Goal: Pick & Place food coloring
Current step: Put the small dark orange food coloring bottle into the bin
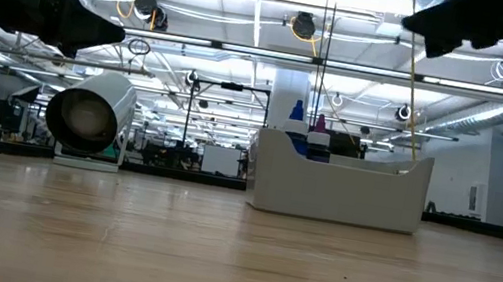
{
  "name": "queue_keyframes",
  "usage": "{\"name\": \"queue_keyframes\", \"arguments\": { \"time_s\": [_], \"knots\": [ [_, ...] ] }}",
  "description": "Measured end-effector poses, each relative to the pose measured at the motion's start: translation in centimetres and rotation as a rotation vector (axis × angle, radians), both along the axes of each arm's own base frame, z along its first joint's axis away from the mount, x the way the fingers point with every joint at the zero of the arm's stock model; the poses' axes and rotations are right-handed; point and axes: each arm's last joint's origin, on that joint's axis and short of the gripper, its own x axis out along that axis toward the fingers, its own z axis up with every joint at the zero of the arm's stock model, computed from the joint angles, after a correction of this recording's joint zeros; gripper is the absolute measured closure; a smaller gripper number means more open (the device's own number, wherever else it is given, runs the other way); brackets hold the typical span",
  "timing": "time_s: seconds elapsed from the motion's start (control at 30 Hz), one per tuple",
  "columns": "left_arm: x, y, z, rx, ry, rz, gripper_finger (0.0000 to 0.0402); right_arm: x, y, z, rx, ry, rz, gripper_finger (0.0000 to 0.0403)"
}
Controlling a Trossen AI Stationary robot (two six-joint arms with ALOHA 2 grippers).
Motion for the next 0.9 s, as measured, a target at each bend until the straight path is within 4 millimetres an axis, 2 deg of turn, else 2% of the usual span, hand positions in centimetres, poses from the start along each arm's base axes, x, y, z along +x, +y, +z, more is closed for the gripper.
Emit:
{"name": "queue_keyframes", "arguments": {
  "time_s": [0.2,0.43,0.63,0.9],
  "knots": [
    [0.0,0.0,0.0,0.003,0.001,0.0,0.0357,-3.5,-0.9,-1.3,0.028,-0.114,0.042,0.0401],
    [0.0,0.0,0.0,0.007,0.002,0.002,0.0357,-6.0,-1.8,-3.8,0.09,-0.269,0.008,0.0402],
    [0.0,0.0,0.0,0.008,0.002,0.003,0.0357,-7.1,-1.9,-5.3,0.114,-0.301,0.006,0.0403],
    [0.0,0.0,0.0,0.006,0.002,0.002,0.0357,-7.4,-2.0,-6.8,0.098,-0.293,0.009,0.0403]
  ]
}}
